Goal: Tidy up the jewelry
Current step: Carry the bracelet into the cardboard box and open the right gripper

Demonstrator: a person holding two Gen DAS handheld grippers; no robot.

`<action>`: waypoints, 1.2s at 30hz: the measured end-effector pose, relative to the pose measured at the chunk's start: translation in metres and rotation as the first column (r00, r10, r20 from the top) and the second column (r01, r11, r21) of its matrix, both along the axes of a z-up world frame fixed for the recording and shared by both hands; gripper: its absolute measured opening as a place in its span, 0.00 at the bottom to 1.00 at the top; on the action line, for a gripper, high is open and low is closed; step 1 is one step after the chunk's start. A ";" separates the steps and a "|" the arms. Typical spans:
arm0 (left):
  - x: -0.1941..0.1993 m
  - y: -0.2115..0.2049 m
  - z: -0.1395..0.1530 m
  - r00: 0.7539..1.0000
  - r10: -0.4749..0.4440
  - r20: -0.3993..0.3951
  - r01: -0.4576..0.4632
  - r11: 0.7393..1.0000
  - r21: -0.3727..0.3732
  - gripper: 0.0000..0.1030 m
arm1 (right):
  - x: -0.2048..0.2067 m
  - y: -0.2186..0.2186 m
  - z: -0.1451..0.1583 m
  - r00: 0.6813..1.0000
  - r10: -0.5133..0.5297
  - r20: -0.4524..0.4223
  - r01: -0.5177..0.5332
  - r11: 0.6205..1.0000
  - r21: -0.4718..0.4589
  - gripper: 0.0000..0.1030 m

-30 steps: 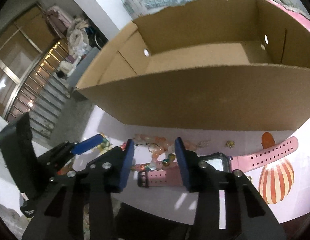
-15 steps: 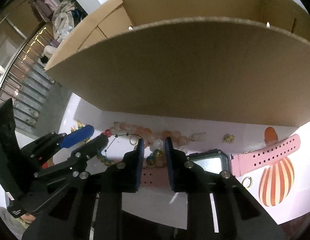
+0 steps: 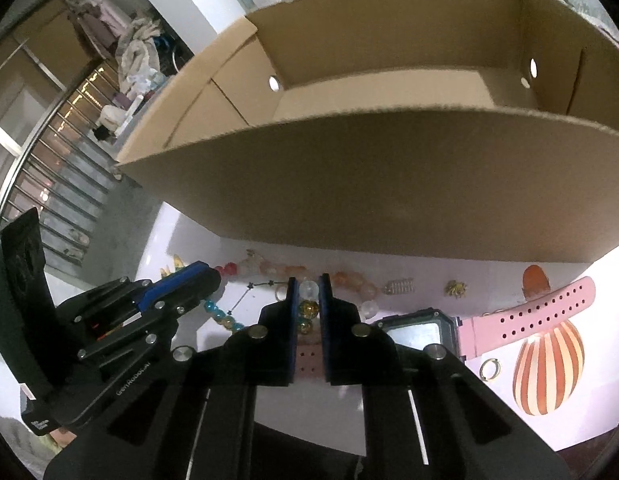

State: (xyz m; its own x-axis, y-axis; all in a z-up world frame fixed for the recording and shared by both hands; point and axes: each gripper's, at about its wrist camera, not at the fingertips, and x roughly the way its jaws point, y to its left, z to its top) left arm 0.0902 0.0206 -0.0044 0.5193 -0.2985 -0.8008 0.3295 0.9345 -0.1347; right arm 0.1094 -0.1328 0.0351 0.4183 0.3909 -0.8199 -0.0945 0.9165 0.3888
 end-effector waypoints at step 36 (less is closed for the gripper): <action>0.174 -0.068 0.083 0.998 -0.057 0.034 0.050 0.984 0.171 0.09 | 0.200 -0.022 0.040 0.979 0.079 -0.186 -0.077 0.997 0.016 0.10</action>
State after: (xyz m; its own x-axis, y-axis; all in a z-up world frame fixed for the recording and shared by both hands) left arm 0.2642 -0.0470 0.0782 0.5381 -0.1881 -0.8216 0.3813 0.9237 0.0383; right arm 0.3098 -0.1547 0.0748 0.2261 0.4240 -0.8770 -0.0906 0.9055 0.4145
